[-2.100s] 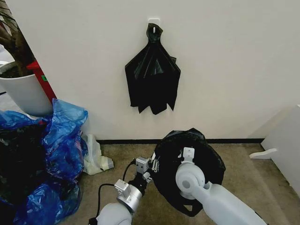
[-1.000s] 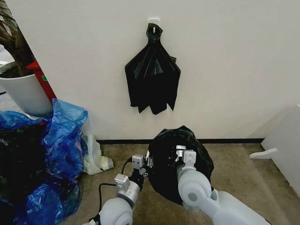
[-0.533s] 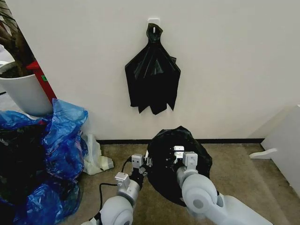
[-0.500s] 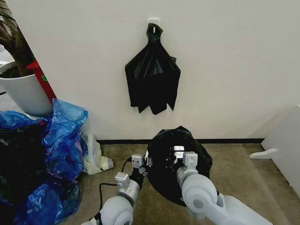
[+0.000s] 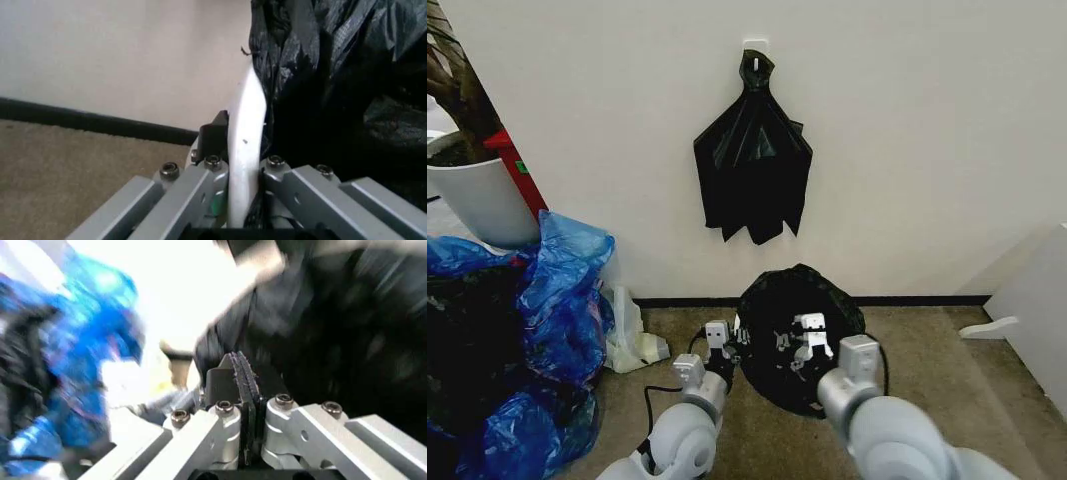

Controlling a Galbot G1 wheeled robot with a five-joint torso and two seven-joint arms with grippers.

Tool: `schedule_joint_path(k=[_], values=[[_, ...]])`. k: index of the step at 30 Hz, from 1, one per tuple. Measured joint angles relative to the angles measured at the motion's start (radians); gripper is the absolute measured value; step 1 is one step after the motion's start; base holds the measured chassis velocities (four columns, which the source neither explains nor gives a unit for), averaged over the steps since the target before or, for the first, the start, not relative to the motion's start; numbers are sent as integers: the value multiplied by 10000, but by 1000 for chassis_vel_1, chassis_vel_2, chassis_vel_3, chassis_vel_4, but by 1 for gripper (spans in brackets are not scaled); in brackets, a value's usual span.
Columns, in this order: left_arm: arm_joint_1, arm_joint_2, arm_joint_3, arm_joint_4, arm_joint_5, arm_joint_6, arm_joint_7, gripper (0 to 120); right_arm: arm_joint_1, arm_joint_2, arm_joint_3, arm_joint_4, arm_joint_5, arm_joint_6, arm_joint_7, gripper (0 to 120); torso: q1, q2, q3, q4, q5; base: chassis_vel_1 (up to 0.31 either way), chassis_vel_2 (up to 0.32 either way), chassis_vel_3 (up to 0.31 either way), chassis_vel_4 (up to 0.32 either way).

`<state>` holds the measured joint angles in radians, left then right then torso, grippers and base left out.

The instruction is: Place the garbage bag over the trash bin.

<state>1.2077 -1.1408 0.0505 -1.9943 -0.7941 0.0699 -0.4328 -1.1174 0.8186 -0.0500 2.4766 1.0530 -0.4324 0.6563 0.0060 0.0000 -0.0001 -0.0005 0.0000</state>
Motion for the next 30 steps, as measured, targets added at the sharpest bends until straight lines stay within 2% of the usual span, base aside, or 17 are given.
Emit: schedule_joint_path(k=[2, 4, 9, 11, 15, 16, 18, 19, 23, 24, 27, 30], values=[[47, -13, -385, -13, -352, 107, -58, 1, -75, -202, 768, 268, 90, 35, -594, 8, 0, 0, 0, 1, 0, 0, 0, 0, 0], [61, -12, -461, -27, -414, 130, -67, 1, -70, -236, 882, 284, 103, 47, -647, 11, 0, 0, 0, 2, 0, 0, 0, 0, 0], [242, 144, -1327, -223, -1145, 345, -44, 1, 23, -429, 1548, 311, 73, 107, -481, 34, 0, 0, 1, 5, 3, 0, 0, 0, 0], [290, 186, -1366, -286, -1236, 361, 5, 1, 21, -425, 1608, 311, 73, 105, -298, 37, 0, 0, 0, 3, 0, 0, 0, 0, 0], [385, 341, -1418, -478, -1422, 368, 46, 1, 33, -291, 1661, 95, 87, 111, -111, 55, 0, 0, 0, 2, 0, 0, 0, 0, 0], [385, 341, -1418, -478, -1422, 368, 46, 1, 33, -291, 1661, 95, 87, 111, -111, 55, 0, 0, 0, 2, 0, 0, 0, 0, 0], [375, 416, -1419, -535, -1482, 369, 58, 1, 109, -136, 1707, -146, 259, 238, -8, 66, 1, 0, 1, 3, 1, 0, 0, 0, 0], [371, 441, -1418, -550, -1497, 369, 62, 1, 128, -88, 1748, -204, 430, 287, 46, 67, 0, 0, 1, 2, 0, 0, 0, 0, 0], [374, 547, -1418, -620, -1642, 369, 81, 1, 90, 196, 2346, -290, 2305, 458, 545, 86, 0, 0, 1, 3, 0, 0, 0, 0, 0], [374, 547, -1418, -620, -1642, 369, 81, 1, 90, 196, 2346, -290, 2305, 458, 545, 86, 0, 0, 1, 3, 0, 0, 0, 0, 0], [395, 583, -1434, -670, -1883, 374, 79, 1, -68, 421, 3200, -299, 4191, 546, 830, 98, 0, 0, 1, 0, -1, 0, 0, 0, 0], [454, 583, -1453, -720, -1952, 377, 64, 1, -94, 529, 3725, -533, 5243, 620, 794, 100, 0, 0, 1, 3, 1, 0, 0, 0, 0]])
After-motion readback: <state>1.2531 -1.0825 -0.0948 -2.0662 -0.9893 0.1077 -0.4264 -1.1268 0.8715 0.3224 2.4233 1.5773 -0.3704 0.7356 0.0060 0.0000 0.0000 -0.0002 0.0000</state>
